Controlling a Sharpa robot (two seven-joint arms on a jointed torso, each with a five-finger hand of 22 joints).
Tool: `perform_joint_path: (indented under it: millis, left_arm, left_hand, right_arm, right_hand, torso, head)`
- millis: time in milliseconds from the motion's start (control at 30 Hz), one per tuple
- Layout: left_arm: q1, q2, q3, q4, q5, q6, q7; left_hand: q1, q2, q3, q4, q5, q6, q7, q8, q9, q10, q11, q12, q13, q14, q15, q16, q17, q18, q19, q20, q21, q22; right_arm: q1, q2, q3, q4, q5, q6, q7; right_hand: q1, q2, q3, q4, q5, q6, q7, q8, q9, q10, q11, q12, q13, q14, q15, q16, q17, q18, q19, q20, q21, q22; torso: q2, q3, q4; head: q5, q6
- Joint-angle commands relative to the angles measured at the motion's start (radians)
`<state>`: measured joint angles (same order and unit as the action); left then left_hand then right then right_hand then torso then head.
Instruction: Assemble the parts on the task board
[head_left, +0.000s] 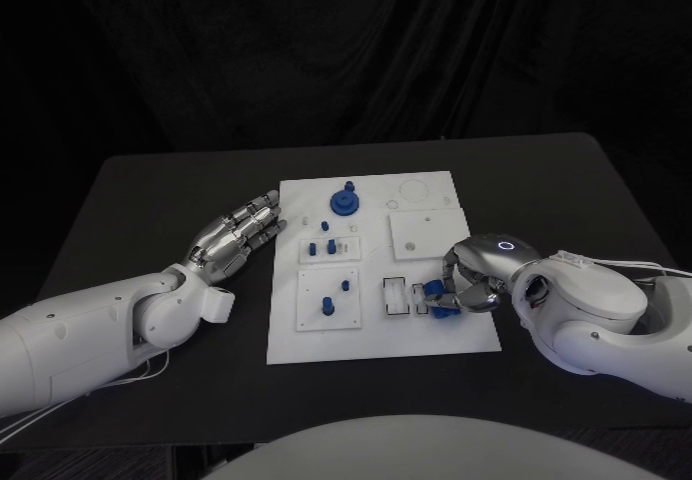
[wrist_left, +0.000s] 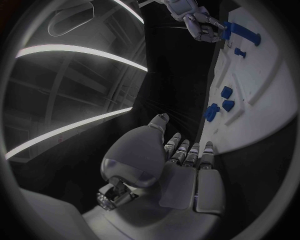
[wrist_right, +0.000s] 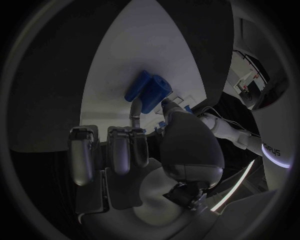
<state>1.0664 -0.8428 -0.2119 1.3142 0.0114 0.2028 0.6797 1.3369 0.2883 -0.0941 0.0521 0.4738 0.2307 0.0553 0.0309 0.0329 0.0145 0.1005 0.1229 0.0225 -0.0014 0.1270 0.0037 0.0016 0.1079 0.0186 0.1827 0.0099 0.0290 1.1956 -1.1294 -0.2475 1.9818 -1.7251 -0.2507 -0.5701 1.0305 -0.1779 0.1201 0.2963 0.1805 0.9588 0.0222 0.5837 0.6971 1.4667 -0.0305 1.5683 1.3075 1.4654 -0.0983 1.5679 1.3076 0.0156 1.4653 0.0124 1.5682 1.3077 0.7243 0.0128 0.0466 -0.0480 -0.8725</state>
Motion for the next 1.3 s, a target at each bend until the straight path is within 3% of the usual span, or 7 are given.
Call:
perform_joint_path:
  millis: [33,200,600,733,900,1067,1300]
  left_arm:
    - [-0.002,0.003,0.001,0.001,0.001,0.018,0.109]
    - [-0.002,0.006,0.001,-0.001,0.001,0.021,0.104]
    - [-0.005,0.011,0.001,-0.004,0.001,0.026,0.092]
    - [-0.006,0.01,0.001,-0.004,0.001,0.028,0.088]
    - [-0.007,0.009,0.001,-0.005,0.001,0.029,0.083]
    - [-0.008,0.01,0.001,-0.005,0.001,0.031,0.079]
    - [-0.01,0.009,0.001,-0.005,0.001,0.034,0.077]
  left_hand:
    - [0.003,0.002,0.008,0.0,0.005,0.005,0.006,0.005,0.001,-0.002,0.004,0.006,-0.001,0.001,0.009,-0.004,-0.002,0.016,0.001,0.007,0.003,0.001]
    - [0.003,0.002,0.01,-0.002,0.005,0.006,0.009,0.005,0.001,-0.002,0.002,0.006,-0.001,0.001,0.01,-0.004,-0.002,0.016,0.001,0.007,0.003,0.001]
    - [0.003,0.001,0.014,-0.004,0.006,0.006,0.013,0.005,0.001,-0.002,0.001,0.006,-0.001,0.001,0.01,-0.004,-0.002,0.016,0.001,0.008,0.003,0.002]
    - [0.003,0.001,0.015,-0.005,0.006,0.006,0.014,0.005,0.001,-0.002,0.001,0.006,-0.001,0.001,0.01,-0.004,-0.002,0.016,0.001,0.008,0.003,0.001]
    - [0.003,0.001,0.016,-0.006,0.006,0.006,0.015,0.005,0.001,-0.002,0.001,0.007,-0.001,0.001,0.01,-0.004,-0.002,0.016,0.001,0.008,0.003,0.002]
    - [0.003,0.001,0.016,-0.006,0.006,0.006,0.015,0.005,0.001,-0.002,0.001,0.007,-0.001,0.001,0.01,-0.004,-0.002,0.016,0.001,0.008,0.003,0.002]
    - [0.004,0.001,0.018,-0.009,0.007,0.006,0.016,0.005,0.001,-0.002,0.002,0.007,-0.001,0.001,0.011,-0.004,-0.002,0.016,0.002,0.009,0.004,0.002]
  right_arm:
    - [-0.004,0.004,0.0,0.003,-0.009,-0.006,0.01]
    - [-0.005,0.011,0.0,0.002,-0.009,-0.001,0.012]
    - [-0.013,0.033,0.0,-0.016,0.033,0.031,0.005]
    - [-0.021,0.038,0.0,-0.028,0.063,0.028,0.002]
    - [-0.026,0.037,0.0,-0.034,0.077,0.009,0.008]
    - [-0.027,0.032,0.0,-0.034,0.081,-0.016,0.017]
    - [-0.028,0.014,0.0,-0.02,0.083,-0.078,0.044]
  right_hand:
    - [0.013,-0.001,0.006,0.001,0.002,0.007,0.001,-0.009,0.001,0.104,-0.008,0.003,0.263,0.105,-0.01,0.003,0.263,-0.016,0.106,-0.006,0.003,0.263]
    - [0.022,0.002,0.006,0.001,-0.001,-0.002,0.006,-0.032,-0.003,0.104,-0.004,0.003,0.263,0.105,-0.007,0.003,0.263,-0.016,0.106,-0.005,0.003,0.263]
    - [0.021,0.018,0.014,0.001,-0.004,-0.019,0.03,-0.125,-0.044,0.104,0.017,0.003,0.263,0.105,0.009,0.003,0.263,-0.016,0.106,0.009,0.003,0.263]
    - [0.0,0.02,0.014,0.001,-0.007,-0.024,0.043,-0.187,-0.077,0.104,0.029,0.003,0.263,0.105,0.023,0.003,0.263,-0.016,0.106,0.021,0.003,0.263]
    - [0.01,0.011,0.011,0.0,-0.021,-0.034,0.051,-0.222,-0.094,0.104,0.035,0.003,0.263,0.105,0.033,0.003,0.263,-0.016,0.106,0.03,0.003,0.263]
    - [0.016,0.008,0.009,0.0,-0.029,-0.034,0.053,-0.23,-0.097,0.104,0.037,0.003,0.263,0.105,0.036,0.003,0.263,-0.016,0.106,0.034,0.003,0.263]
    - [-0.018,-0.02,-0.022,0.003,-0.104,-0.006,0.05,-0.238,-0.097,0.104,0.035,0.003,0.263,0.105,0.04,0.003,0.263,-0.016,0.106,0.04,0.003,0.263]
  torso:
    - [0.0,0.0009,-0.0005]
    - [0.0,0.0008,-0.0007]
    - [0.001,0.0003,-0.0002]
    - [0.001,0.0,-0.0002]
    - [0.0,0.0001,0.0001]
    - [0.0,-0.0002,0.0003]
    - [0.0,0.0007,-0.0004]
  head:
    - [0.0,0.0]
    - [0.0,0.0]
    - [-0.001,0.0]
    - [0.002,0.0]
    - [0.005,0.0]
    - [0.003,0.0]
    - [0.005,0.0]
